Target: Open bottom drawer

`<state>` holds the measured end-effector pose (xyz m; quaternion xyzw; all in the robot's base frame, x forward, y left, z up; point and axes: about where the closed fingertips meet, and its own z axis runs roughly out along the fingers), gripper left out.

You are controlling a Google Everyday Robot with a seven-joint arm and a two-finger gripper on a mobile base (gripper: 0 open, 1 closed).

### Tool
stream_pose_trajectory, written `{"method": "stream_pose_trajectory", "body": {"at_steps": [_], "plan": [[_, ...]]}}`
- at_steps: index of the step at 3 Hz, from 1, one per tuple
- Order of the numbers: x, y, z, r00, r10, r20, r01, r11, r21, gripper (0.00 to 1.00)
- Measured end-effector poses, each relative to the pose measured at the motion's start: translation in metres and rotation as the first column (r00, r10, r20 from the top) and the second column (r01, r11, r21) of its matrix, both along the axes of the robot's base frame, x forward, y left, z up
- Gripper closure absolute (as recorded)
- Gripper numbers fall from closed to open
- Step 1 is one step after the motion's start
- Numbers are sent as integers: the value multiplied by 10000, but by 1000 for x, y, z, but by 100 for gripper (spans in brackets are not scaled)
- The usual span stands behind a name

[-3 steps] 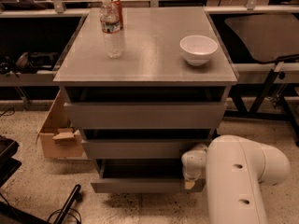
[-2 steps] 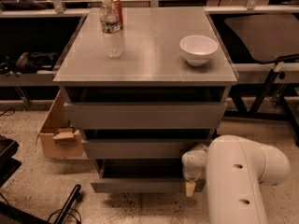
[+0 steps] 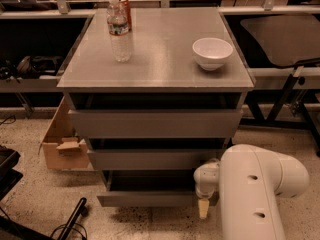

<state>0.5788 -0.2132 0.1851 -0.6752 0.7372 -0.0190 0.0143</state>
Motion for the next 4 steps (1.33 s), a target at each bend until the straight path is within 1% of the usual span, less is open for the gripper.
{"method": "stream_pose_trajectory", "body": {"at_steps": [1,2,3,4], "plan": [[-55,-12,-15,9975,-370,-608,352,9989,-296,18],[-105,-20,-3,9945,-384,-973,301,9959,-850,41],[-147,-17,28,9933,1,-1160,-196,9857,-1671,64],[-205,-14,58,9878,-241,-1541,-158,9674,-2527,87]]}}
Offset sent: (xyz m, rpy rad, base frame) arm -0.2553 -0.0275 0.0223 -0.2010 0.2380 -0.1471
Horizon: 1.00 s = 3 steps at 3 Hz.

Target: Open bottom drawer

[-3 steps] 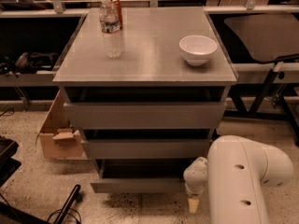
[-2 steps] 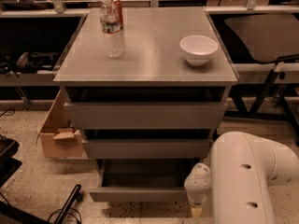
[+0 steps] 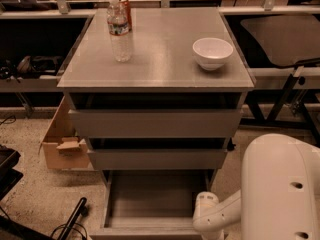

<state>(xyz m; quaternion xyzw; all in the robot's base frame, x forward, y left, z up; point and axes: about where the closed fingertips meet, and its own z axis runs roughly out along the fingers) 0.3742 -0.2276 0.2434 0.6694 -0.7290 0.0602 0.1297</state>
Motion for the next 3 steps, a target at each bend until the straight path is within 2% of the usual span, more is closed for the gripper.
{"method": "stream_pose_trajectory", "body": {"at_steps": [1,2,3], "plan": [[-34,-5,1,9984,-470,-323,459,9984,-340,86],[-33,-5,1,9983,-490,-304,480,9983,-323,63],[-17,3,6,9994,-171,306,164,9996,218,39]]}}
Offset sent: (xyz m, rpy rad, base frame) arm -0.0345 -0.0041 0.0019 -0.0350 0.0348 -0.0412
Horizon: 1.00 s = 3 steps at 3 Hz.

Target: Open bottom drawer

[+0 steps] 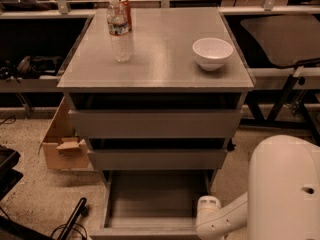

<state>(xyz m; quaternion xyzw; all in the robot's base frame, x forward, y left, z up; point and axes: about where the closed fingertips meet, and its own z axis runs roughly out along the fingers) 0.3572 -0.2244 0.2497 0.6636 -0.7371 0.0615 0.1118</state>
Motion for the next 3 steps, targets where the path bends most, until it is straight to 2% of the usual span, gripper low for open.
{"method": "stream_pose_trajectory", "body": {"at_steps": [1,2,3], "plan": [[27,17,7,9950,524,853,-602,9939,920,16],[51,37,-10,9890,866,1202,-1085,9759,1891,0],[64,38,-48,9893,772,1239,-1057,9642,2432,0]]}}
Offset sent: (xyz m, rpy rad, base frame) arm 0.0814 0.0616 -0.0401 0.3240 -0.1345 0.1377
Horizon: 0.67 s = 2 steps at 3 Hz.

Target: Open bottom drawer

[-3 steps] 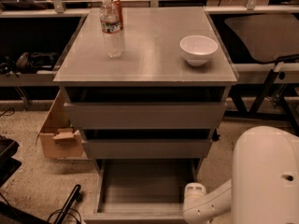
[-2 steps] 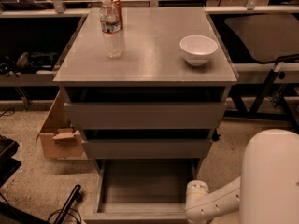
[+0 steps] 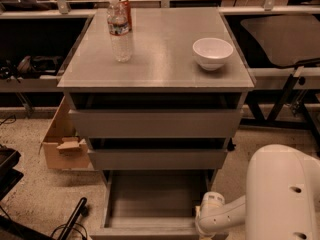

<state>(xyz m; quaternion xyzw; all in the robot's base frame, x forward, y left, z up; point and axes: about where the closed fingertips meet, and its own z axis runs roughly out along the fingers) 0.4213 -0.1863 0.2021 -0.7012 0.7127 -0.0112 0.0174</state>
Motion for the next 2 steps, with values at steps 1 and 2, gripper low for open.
{"method": "stream_pose_trajectory", "body": {"at_steps": [1,2], "plan": [[1,1,-4,10000,-30,-9,30,10000,56,0],[0,1,-4,10000,-27,-11,27,10000,51,0]]}}
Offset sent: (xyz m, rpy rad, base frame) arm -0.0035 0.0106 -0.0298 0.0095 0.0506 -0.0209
